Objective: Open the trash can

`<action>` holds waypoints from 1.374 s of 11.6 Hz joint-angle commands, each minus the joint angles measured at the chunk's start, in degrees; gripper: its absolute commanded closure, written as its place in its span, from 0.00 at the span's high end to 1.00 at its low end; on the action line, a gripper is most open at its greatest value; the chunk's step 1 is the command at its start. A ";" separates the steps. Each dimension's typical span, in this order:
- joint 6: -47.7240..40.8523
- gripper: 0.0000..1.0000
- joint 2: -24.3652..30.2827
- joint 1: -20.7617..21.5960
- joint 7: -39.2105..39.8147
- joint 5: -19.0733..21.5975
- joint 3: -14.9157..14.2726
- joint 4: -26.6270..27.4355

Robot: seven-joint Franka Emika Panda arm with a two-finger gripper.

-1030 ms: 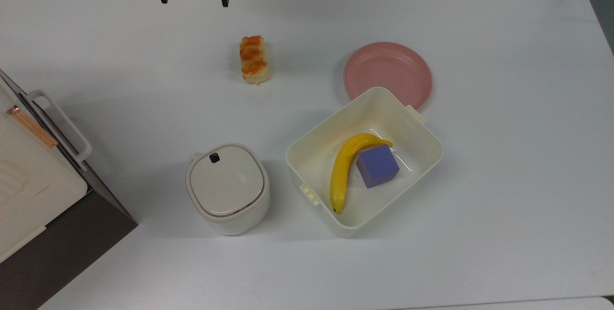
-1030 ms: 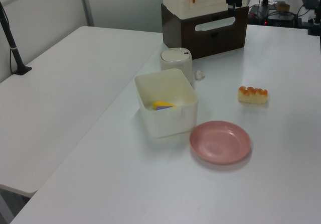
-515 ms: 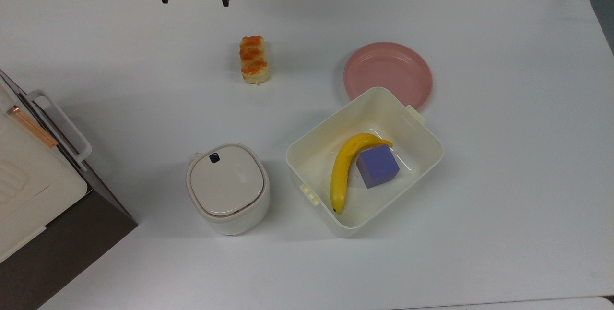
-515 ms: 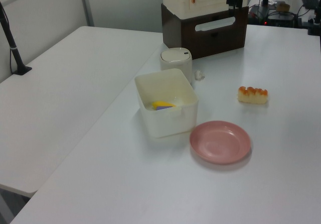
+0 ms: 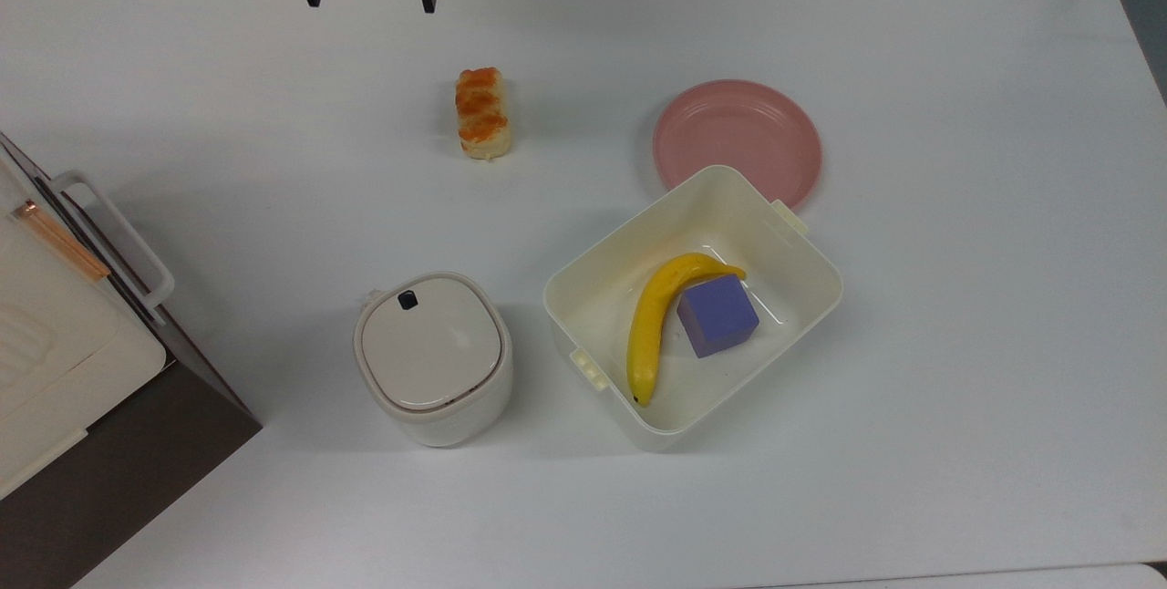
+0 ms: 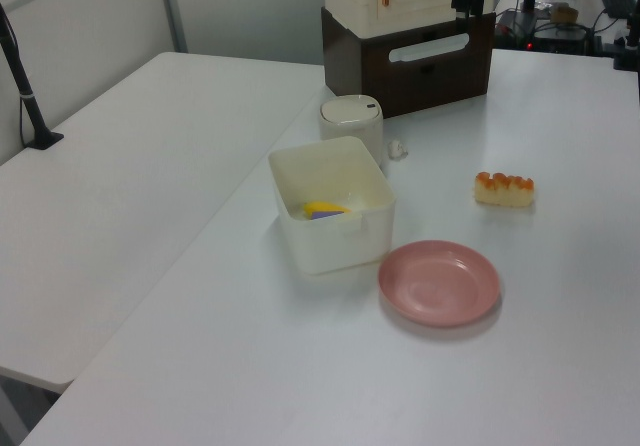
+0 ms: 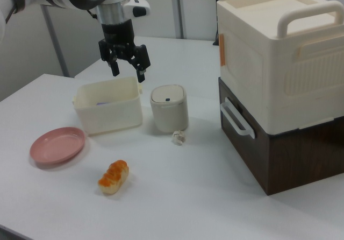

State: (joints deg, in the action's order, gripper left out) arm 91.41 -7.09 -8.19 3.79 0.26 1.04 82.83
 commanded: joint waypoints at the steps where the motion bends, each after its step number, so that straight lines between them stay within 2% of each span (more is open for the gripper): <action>1: -0.88 1.00 1.29 1.25 1.40 0.97 -1.47 1.37; 16: -1.32 1.00 0.85 1.24 2.54 0.97 -1.30 1.28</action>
State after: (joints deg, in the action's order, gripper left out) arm 91.41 -7.17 -8.16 5.08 0.26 0.93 83.17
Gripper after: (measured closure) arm 0.000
